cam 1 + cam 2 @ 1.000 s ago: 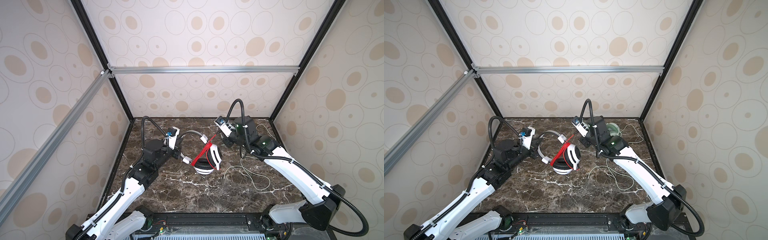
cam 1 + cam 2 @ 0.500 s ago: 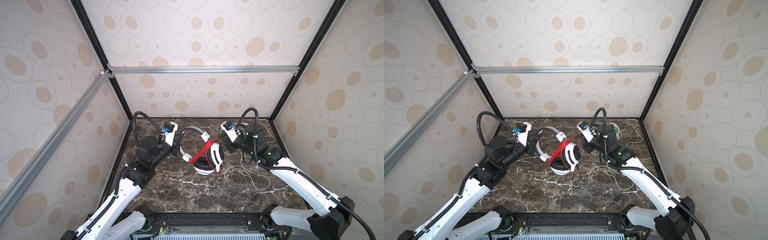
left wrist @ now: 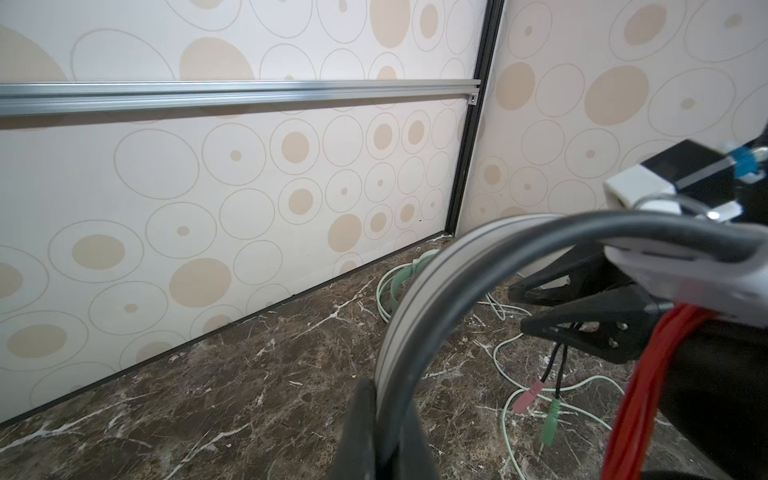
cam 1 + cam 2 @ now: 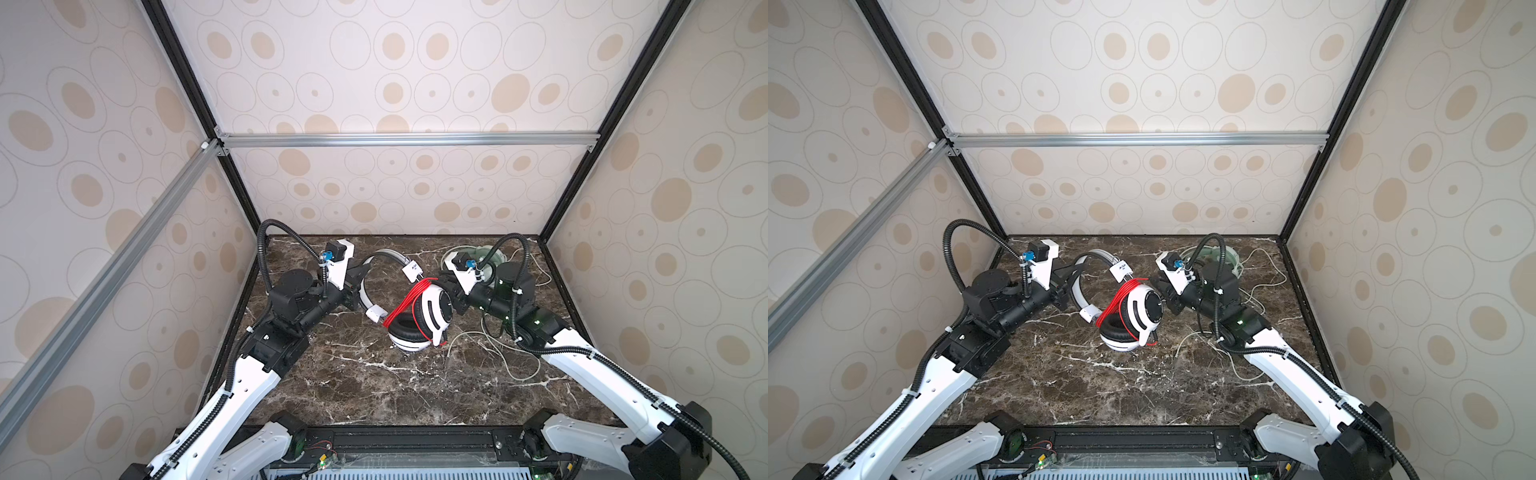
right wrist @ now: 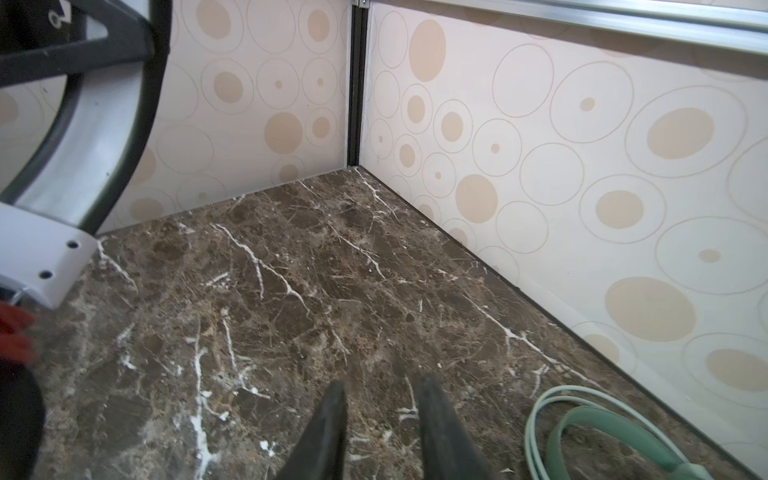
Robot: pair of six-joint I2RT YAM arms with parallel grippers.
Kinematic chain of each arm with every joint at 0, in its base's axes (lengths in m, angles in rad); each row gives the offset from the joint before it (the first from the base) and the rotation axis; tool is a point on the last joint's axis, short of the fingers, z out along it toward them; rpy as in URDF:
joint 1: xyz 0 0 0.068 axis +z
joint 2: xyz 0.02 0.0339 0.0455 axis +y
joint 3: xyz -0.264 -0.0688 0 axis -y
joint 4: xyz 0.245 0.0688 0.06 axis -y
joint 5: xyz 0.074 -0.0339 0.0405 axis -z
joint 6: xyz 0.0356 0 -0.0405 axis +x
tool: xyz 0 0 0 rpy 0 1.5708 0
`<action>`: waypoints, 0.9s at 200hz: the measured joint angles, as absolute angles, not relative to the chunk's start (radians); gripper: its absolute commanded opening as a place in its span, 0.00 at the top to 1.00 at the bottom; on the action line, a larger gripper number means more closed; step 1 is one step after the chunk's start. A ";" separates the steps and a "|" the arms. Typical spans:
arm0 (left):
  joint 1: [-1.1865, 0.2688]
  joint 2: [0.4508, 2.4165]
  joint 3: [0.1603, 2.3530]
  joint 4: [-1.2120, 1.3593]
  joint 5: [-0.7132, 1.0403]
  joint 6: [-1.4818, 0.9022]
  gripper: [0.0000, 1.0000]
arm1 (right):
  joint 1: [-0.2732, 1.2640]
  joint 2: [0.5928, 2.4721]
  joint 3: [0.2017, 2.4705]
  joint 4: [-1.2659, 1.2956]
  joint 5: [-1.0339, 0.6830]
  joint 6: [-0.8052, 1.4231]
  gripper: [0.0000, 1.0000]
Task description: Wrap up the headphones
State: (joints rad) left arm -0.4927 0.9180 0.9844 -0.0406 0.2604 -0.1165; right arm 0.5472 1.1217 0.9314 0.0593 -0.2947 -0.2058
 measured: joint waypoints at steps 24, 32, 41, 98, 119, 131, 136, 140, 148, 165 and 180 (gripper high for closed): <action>-0.493 0.920 1.010 -0.031 0.271 -0.134 1.00 | 0.546 1.111 0.876 0.128 -0.318 -0.177 0.58; -0.493 0.922 1.018 -0.029 0.276 -0.141 1.00 | 0.545 1.109 0.857 0.156 -0.327 -0.160 0.57; -0.493 0.924 1.022 -0.019 0.281 -0.147 1.00 | 0.543 1.109 0.840 0.185 -0.338 -0.141 0.57; -0.493 0.930 1.024 0.006 0.290 -0.187 1.00 | 0.542 1.119 0.739 0.384 -0.392 0.002 0.64; -0.493 0.937 1.035 0.006 0.290 -0.196 1.00 | 0.542 1.118 0.712 0.424 -0.394 0.038 0.67; -0.493 0.941 1.040 0.007 0.286 -0.200 1.00 | 0.542 1.118 0.704 0.440 -0.394 0.050 0.69; -0.493 0.942 1.040 0.007 0.285 -0.205 1.00 | 0.542 1.118 0.700 0.449 -0.393 0.057 0.70; -0.493 0.942 1.041 0.007 0.283 -0.208 1.00 | 0.542 1.116 0.696 0.455 -0.392 0.060 0.72; -0.493 0.944 1.044 0.007 0.281 -0.215 1.00 | 0.542 1.112 0.689 0.464 -0.392 0.069 0.74; -0.493 0.952 1.056 0.006 0.274 -0.226 1.00 | 0.542 1.102 0.672 0.481 -0.389 0.087 0.79; -0.493 0.958 1.069 0.007 0.267 -0.242 1.00 | 0.542 1.095 0.657 0.501 -0.387 0.100 0.84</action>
State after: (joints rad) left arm -0.4927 0.9577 1.0691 0.0067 0.2668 -0.2417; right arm 0.5419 1.0954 0.6567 0.5014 -0.3866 0.0998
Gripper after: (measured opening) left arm 0.064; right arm 0.196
